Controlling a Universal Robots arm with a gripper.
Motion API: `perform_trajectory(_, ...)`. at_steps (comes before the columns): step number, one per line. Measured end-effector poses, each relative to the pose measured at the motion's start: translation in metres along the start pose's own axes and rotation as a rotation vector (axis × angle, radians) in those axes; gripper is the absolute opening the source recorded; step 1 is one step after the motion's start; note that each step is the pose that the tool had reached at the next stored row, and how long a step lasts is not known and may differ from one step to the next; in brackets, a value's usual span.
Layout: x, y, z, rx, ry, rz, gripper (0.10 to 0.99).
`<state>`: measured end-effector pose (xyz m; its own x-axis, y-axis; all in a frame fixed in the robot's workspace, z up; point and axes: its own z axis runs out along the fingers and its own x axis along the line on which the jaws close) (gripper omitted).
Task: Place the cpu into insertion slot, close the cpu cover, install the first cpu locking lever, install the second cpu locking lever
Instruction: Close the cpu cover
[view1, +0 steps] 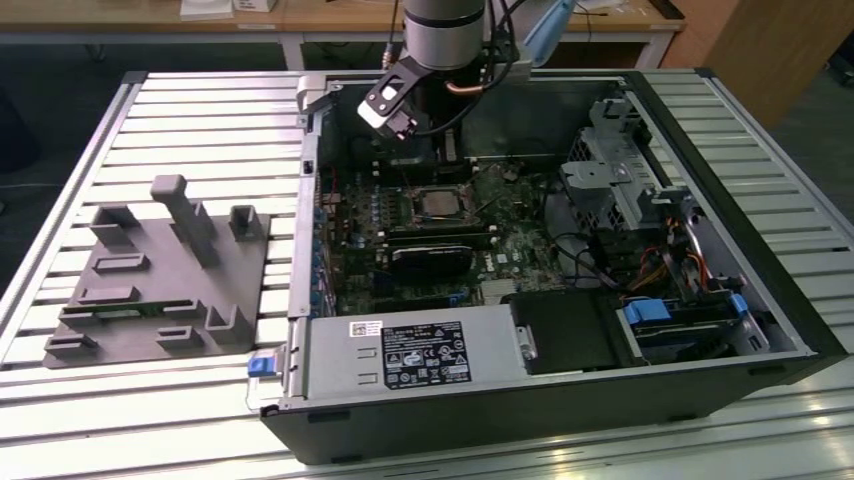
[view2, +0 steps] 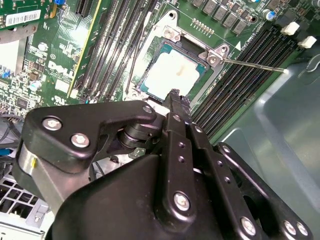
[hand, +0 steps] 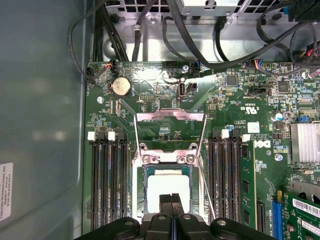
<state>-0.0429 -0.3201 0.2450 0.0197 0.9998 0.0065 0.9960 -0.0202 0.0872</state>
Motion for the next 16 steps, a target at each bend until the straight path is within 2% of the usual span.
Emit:
perform_trajectory(5,0.0000,0.0002,-0.0027,0.000,-0.0001,0.000,0.106)
perform_trajectory(13,0.0001,0.0015,-0.0175,0.000,-0.0001,0.000,0.106)
perform_trajectory(16,0.0001,0.0016,-0.0184,0.000,0.0002,0.000,0.106)
